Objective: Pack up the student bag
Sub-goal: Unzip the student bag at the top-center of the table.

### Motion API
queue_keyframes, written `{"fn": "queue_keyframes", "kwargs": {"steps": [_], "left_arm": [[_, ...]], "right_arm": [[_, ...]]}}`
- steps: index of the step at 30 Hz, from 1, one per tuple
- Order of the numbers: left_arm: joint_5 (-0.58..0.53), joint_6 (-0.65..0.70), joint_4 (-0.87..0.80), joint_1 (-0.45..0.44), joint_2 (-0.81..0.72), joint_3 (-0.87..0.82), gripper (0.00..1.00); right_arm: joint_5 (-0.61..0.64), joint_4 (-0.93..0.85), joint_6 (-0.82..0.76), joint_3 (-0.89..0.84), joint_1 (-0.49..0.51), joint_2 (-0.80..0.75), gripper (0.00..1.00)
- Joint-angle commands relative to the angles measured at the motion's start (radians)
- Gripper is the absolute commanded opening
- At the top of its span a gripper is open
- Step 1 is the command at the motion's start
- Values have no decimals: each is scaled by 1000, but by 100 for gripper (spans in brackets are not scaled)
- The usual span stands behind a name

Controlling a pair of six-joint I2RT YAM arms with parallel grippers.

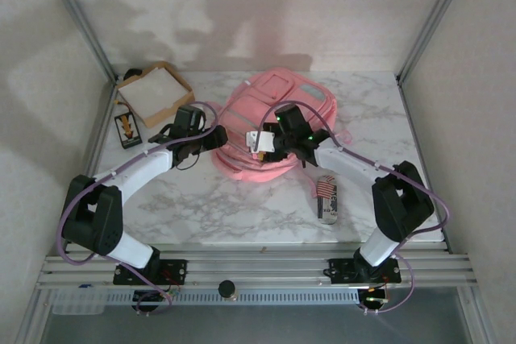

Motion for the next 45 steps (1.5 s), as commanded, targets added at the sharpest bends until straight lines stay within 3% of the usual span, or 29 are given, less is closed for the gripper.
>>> {"fn": "queue_keyframes", "kwargs": {"steps": [1, 14, 22, 24, 27, 45], "left_arm": [[3, 31, -41, -3, -24, -1, 69], [39, 57, -53, -8, -56, -4, 68], [144, 118, 16, -74, -113, -36, 55], [170, 134, 44, -109, -102, -26, 49], [177, 174, 81, -151, -82, -12, 48], [218, 220, 200, -192, 46, 25, 41]], "right_arm": [[72, 103, -41, -15, 2, 9, 61], [78, 162, -133, -11, -4, 21, 18], [4, 148, -89, 12, -10, -28, 0], [-7, 144, -74, 18, -10, -32, 0], [-52, 152, -39, 19, -15, -48, 0], [-201, 168, 61, 31, -44, -77, 0]]}}
